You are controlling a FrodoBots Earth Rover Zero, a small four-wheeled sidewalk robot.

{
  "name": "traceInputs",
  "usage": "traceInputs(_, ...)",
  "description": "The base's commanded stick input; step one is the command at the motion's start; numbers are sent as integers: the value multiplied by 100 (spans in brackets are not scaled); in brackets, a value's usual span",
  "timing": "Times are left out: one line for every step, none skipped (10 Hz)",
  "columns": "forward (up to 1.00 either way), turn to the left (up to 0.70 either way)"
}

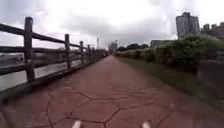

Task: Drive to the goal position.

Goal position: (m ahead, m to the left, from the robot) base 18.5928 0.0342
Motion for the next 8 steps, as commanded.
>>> traceInputs(85,10)
traceInputs(85,10)
traceInputs(85,10)
traceInputs(85,10)
traceInputs(85,10)
traceInputs(85,10)
traceInputs(85,10)
traceInputs(85,10)
